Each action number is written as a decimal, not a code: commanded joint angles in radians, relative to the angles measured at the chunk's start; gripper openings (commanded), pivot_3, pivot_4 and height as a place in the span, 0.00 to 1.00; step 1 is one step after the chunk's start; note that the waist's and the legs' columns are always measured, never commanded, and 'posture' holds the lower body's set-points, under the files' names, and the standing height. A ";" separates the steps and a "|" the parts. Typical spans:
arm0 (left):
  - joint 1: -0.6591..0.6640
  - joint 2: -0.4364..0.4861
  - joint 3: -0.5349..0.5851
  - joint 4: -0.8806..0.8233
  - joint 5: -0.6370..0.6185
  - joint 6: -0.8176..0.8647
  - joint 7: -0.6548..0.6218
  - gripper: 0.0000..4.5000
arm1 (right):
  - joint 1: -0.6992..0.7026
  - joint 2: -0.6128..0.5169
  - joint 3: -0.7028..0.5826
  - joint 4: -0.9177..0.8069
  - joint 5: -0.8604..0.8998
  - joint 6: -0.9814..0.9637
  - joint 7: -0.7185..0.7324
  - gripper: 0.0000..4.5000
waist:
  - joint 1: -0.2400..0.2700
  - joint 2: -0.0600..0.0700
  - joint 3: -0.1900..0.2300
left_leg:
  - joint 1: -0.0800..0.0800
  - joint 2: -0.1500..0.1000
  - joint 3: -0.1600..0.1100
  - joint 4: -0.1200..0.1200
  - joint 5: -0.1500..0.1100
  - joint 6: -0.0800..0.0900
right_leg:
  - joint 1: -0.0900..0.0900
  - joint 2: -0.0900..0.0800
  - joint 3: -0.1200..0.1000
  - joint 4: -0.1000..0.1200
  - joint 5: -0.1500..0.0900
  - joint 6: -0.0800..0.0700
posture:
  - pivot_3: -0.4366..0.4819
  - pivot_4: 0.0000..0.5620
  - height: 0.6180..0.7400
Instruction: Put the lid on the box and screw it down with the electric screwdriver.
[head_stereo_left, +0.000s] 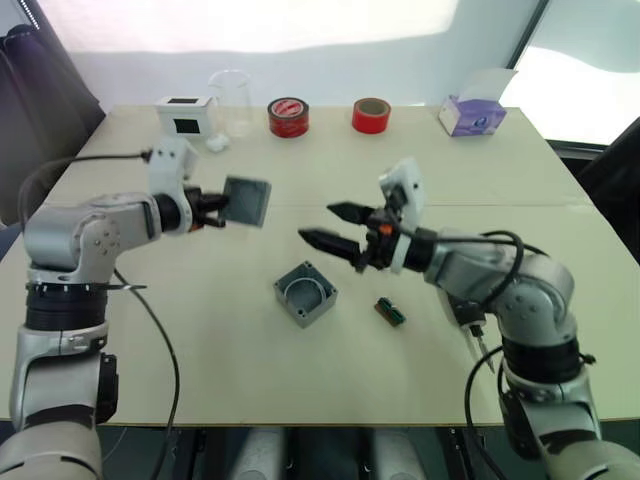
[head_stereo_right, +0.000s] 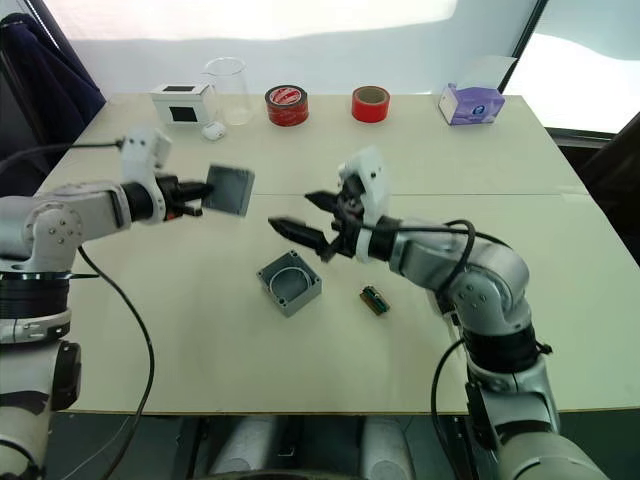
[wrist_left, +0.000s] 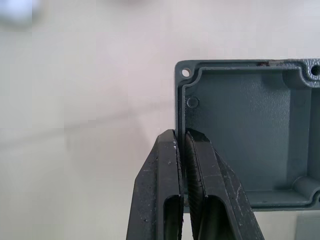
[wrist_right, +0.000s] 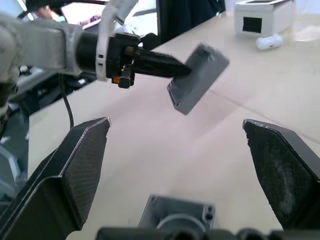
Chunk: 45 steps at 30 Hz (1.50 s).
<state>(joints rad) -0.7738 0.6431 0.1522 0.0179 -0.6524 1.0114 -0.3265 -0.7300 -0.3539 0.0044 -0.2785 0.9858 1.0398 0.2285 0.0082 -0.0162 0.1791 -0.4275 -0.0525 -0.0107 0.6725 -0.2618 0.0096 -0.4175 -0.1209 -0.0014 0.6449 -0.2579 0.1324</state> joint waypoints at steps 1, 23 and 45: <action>0.015 -0.086 0.037 -0.071 0.030 -0.170 -0.002 0.02 | -0.157 0.094 -0.086 0.201 0.007 0.022 -0.098 1.00 | -0.001 0.000 0.000 | 0.000 0.000 0.001 -0.001 0.001 -0.001 | -0.001 0.000 0.000 0.000 0.000 0.000 | 0.48 0.27 1.00; 0.012 -0.222 -0.016 -0.073 0.100 -0.282 -0.087 0.02 | -0.218 0.149 -0.144 0.323 -0.085 0.072 -0.074 1.00 | -0.026 0.000 0.000 | -0.001 0.000 0.003 -0.007 0.002 -0.002 | -0.005 0.000 0.001 0.003 0.000 0.000 | 0.48 0.27 1.00; 0.027 -0.225 -0.033 -0.093 0.114 -0.268 -0.134 0.07 | -0.192 0.179 -0.153 0.279 -0.115 0.076 -0.070 0.03 | -0.026 0.000 0.000 | -0.001 0.000 0.003 -0.007 0.002 -0.002 | -0.006 0.000 0.001 0.003 0.000 0.000 | 0.48 0.27 1.00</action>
<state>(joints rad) -0.7347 0.4109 0.1275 -0.0206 -0.5305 0.7569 -0.4249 -0.9159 -0.1773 -0.1271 0.0375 0.8764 1.1287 0.1568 -0.0176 -0.0164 0.1790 -0.4289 -0.0528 -0.0080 0.6656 -0.2600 0.0080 -0.4231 -0.1206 -0.0008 0.6478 -0.2576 0.1323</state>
